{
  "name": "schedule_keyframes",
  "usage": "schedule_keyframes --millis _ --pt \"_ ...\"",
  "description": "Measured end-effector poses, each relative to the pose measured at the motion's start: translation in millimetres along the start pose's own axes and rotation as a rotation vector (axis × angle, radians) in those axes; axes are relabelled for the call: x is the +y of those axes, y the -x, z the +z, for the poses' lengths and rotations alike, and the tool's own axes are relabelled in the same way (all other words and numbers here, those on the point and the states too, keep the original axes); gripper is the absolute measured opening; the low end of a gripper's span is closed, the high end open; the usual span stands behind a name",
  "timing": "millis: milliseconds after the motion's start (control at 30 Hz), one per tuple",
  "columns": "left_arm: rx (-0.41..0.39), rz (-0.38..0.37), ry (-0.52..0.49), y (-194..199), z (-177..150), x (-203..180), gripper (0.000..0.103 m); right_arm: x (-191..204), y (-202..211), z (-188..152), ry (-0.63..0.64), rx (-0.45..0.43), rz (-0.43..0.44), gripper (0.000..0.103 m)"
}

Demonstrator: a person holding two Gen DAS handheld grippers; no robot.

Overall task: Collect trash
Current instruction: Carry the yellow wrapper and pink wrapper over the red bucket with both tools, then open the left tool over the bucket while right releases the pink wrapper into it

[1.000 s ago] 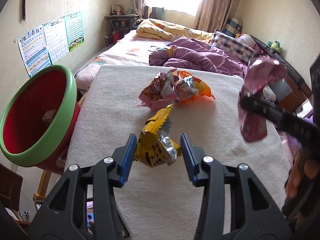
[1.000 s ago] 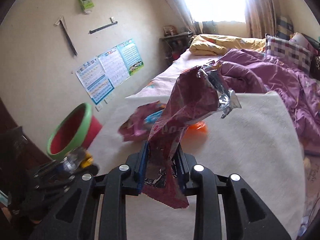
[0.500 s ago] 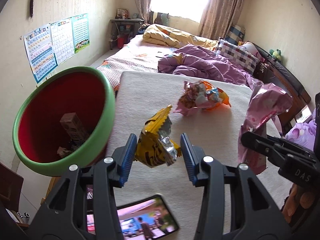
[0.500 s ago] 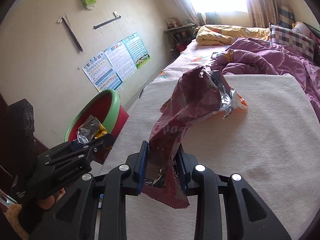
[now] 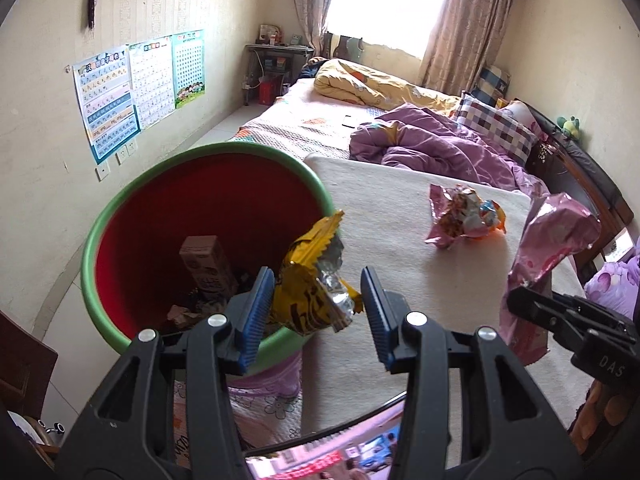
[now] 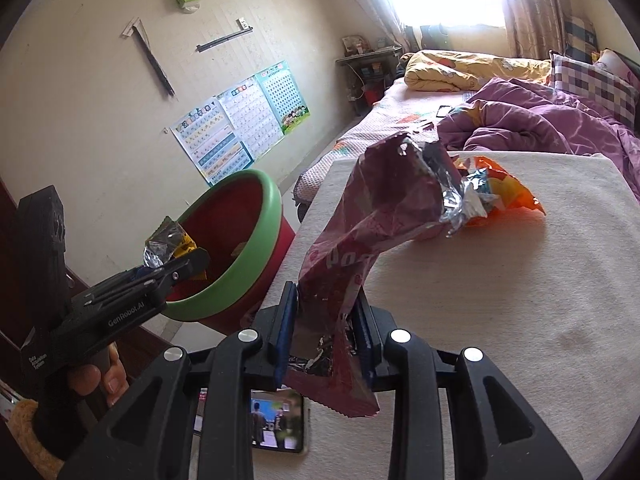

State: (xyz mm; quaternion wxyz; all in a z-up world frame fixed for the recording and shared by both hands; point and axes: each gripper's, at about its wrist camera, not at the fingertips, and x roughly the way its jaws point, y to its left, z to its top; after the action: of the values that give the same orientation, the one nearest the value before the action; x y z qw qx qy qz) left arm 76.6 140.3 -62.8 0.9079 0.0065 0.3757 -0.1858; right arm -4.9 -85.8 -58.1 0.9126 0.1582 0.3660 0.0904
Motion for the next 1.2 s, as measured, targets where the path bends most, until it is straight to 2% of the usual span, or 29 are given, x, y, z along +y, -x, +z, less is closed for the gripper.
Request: schedule_keyframes --millis 133,367,567,633,667,700,733,800,833,933,1033,1100,1200 --pt "-0.008 0.023 0.021 0 4 23 0.043 20 -11 3 0.037 0.009 0.022 0.028" --pt "-0.020 0.072 0.062 -2 19 65 0.043 62 -51 16 0.096 0.048 0.109 0.029" --pt "-0.018 0.113 0.080 -9 25 88 0.043 95 -76 33 0.161 0.052 0.157 0.029" --pt "-0.012 0.121 0.089 -11 26 94 0.045 102 -85 39 0.169 0.060 0.164 0.030" --pt "-0.012 0.126 0.091 -12 26 96 0.052 105 -89 40 0.174 0.066 0.171 0.031" --pt "-0.013 0.129 0.093 -13 26 97 0.060 108 -94 41 0.179 0.080 0.182 0.036" --pt "-0.016 0.131 0.099 -13 25 99 0.063 111 -96 41 0.182 0.087 0.187 0.047" --pt "-0.014 0.133 0.111 -16 25 103 0.064 115 -98 41 0.184 0.086 0.188 0.057" --pt "-0.009 0.135 0.115 -17 24 106 0.064 115 -98 40 0.183 0.087 0.189 0.058" --pt "0.001 0.137 0.119 -20 22 108 0.064 100 -90 41 0.147 0.070 0.175 0.063" --pt "0.004 0.138 0.121 -20 21 106 0.064 67 -73 47 0.083 0.004 0.106 0.066" --pt "-0.002 0.135 0.121 -18 21 104 0.064 33 -58 53 -0.001 -0.069 0.017 0.066" --pt "-0.015 0.132 0.115 -14 21 97 0.064 -34 -38 61 -0.221 -0.145 -0.117 0.069"
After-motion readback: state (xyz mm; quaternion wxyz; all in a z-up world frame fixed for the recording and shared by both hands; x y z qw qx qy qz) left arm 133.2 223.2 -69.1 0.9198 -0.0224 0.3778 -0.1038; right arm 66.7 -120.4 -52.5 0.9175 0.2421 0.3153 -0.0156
